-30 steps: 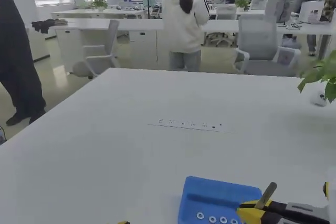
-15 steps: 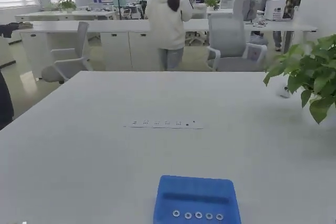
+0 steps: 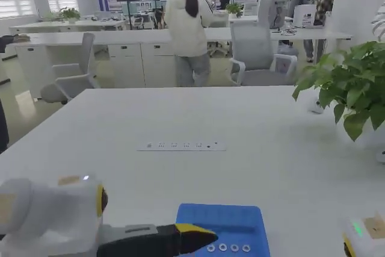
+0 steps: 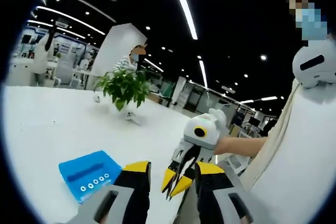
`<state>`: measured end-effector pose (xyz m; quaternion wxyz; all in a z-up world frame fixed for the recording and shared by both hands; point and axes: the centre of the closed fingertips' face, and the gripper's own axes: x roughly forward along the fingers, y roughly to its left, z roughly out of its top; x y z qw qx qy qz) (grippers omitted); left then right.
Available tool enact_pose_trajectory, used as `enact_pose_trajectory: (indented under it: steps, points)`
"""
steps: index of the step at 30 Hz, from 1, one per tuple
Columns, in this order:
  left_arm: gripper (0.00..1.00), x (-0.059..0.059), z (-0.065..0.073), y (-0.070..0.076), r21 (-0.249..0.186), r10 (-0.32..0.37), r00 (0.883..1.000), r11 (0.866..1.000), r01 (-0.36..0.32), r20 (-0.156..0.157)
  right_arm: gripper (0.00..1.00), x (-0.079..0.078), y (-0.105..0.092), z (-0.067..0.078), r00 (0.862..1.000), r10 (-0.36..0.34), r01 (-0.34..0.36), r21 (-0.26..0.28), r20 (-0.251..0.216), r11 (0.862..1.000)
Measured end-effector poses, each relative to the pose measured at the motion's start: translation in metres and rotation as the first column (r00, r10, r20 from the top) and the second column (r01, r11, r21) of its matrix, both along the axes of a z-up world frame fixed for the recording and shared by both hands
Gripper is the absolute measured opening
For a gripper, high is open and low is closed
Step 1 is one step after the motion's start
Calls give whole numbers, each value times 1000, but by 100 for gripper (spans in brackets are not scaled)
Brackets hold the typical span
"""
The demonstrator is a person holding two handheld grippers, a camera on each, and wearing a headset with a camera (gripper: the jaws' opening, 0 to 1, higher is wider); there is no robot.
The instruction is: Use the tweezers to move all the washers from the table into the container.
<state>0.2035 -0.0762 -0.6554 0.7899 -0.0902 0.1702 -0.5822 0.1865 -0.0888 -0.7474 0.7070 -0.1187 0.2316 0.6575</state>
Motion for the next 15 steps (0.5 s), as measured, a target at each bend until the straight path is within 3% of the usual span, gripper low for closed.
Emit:
enact_pose_trajectory:
  steps: [3,5,8,12,15]
  points:
    - [24,-3,0,-8,94,-68,994,994,60,83,4,-5,5,4,999,34,-34,-8,-1,999]
    - [17,-6,-2,-14,129,-97,989,988,82,113,4,-6,7,1,998,57,-55,-45,31,997]
    - [11,-10,-5,-21,142,-124,987,984,109,102,4,-7,5,-9,993,88,-78,-121,76,990]
    - [12,-18,-15,-23,234,-187,973,960,153,134,4,-10,5,-17,990,111,-94,-173,91,980]
    - [10,-22,-20,-25,237,-201,974,956,171,108,4,-12,6,-19,985,137,-113,-203,107,973]
